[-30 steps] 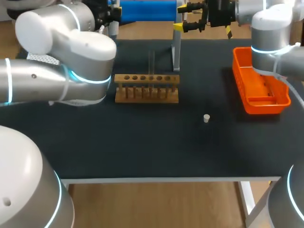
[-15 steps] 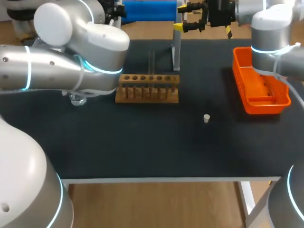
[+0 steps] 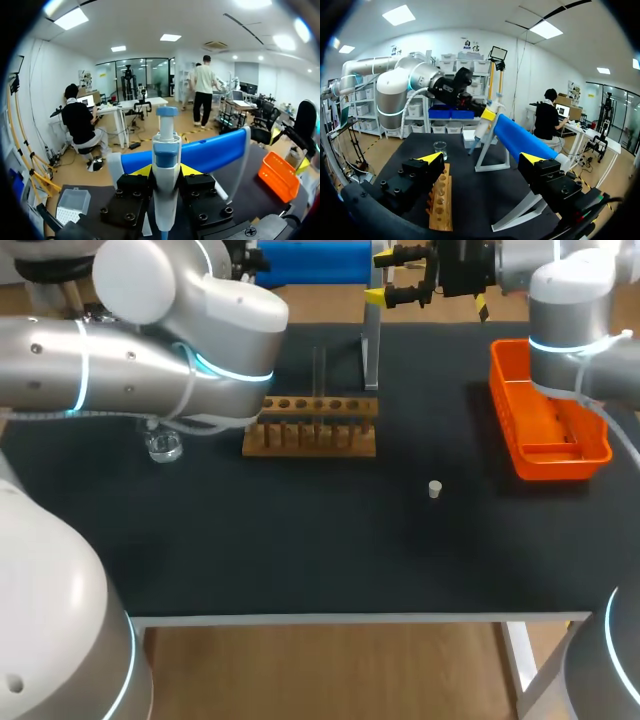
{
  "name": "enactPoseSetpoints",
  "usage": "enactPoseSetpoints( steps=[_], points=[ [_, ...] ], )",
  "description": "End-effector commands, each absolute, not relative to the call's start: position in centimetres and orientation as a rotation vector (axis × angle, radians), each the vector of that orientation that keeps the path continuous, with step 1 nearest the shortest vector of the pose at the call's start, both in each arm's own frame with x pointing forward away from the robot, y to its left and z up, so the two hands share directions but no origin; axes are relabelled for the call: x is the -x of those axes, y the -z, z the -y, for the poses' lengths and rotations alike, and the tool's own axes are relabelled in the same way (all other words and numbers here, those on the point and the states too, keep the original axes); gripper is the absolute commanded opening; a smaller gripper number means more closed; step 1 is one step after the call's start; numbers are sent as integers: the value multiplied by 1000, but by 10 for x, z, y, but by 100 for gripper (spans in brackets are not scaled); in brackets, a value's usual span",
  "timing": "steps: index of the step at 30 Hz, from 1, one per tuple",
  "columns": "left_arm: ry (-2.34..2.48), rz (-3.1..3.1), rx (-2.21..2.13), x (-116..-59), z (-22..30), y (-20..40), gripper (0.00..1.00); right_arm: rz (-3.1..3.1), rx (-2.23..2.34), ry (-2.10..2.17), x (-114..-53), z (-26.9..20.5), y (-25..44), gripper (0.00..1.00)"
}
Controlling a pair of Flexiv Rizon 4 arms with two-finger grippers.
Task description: Invert the test tube, pick up the pipette, mount the tip to pipette, aspirate from beaker and dispense into the tube, eject the tip, return the pipette, and cap with the stopper.
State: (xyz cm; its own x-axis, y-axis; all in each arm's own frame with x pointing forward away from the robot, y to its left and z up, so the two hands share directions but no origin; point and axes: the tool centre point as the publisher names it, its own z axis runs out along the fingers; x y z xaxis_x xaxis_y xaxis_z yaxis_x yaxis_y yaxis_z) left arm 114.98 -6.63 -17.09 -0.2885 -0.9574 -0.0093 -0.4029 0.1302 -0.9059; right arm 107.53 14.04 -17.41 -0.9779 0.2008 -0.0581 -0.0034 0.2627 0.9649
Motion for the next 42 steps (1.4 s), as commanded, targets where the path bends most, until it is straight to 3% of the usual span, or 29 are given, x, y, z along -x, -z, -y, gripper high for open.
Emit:
enactPoseSetpoints(
  steps=[1,42],
  points=[
    [1094,-1792,1332,-1155,70,169,0,-2362,-184,-1801,-1076,-139,174,100],
    [1005,-1827,1415,-1169,66,194,0,-2362,-184,-1801,-1076,-139,174,100]
  ],
)
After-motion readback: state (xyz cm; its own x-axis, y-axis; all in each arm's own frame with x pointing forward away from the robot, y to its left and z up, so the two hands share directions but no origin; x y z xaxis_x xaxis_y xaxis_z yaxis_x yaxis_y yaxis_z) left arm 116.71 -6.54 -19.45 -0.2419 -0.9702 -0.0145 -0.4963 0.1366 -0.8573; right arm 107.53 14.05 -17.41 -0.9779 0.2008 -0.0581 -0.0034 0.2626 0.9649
